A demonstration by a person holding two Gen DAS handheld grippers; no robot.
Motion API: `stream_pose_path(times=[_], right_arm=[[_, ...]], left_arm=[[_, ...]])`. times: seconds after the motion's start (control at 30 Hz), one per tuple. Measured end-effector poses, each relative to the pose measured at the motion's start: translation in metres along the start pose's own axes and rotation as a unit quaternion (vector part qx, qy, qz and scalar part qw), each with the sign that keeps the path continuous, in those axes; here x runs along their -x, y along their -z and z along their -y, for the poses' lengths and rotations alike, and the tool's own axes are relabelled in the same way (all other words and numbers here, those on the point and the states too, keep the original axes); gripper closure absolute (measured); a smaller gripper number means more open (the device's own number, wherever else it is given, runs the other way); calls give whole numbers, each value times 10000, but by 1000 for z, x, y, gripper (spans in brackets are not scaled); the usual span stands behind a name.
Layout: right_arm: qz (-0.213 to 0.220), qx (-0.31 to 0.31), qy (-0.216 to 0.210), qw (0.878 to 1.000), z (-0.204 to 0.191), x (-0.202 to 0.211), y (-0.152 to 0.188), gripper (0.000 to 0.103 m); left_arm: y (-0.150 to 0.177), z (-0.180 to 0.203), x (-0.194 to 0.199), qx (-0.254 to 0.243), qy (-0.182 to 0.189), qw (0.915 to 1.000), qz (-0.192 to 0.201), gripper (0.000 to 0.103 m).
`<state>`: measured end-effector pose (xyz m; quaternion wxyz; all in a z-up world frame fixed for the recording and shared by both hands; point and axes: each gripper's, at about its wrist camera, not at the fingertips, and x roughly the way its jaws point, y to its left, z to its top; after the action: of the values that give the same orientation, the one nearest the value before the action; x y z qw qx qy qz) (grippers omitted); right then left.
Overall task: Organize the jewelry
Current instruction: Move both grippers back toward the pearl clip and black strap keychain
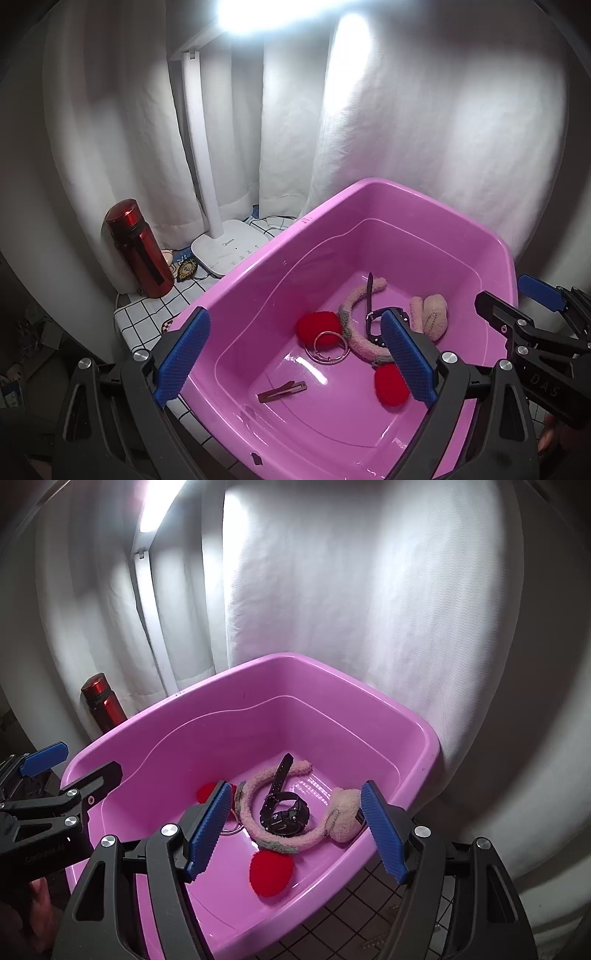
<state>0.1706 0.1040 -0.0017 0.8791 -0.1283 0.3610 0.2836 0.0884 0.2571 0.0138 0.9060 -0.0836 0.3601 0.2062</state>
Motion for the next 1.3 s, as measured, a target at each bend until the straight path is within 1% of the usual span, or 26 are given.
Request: stream_pose_path(times=[0.27,0.4,0.6,0.73,0.9,1.0,1.13,1.3], right_arm=[[87,-163,56,9998,22,31,17,34],[143,-259,157,9994,36,50,29,34],[244,-486,336,9980,63,83,54,30],[249,-709,497,9959,86,106,79,30],[225,-973,823,9916,117,130,115,27],[135,-1132,1033,9881,133,140,138,25],[-107,-1386,1244,9824,154,143,168,24],[-400,-1677,1332,9760,169,139,202,24]], left_arm=[[6,24,18,-52,100,9999,56,11],[10,40,29,-111,175,9997,103,11],[19,67,48,-223,350,9990,149,11],[28,86,63,-292,528,9980,211,11],[46,115,80,-443,850,9950,273,11],[58,133,84,-575,1063,9925,204,11],[75,156,84,-763,1289,9887,79,11],[99,183,73,-1058,1449,9836,-156,11]])
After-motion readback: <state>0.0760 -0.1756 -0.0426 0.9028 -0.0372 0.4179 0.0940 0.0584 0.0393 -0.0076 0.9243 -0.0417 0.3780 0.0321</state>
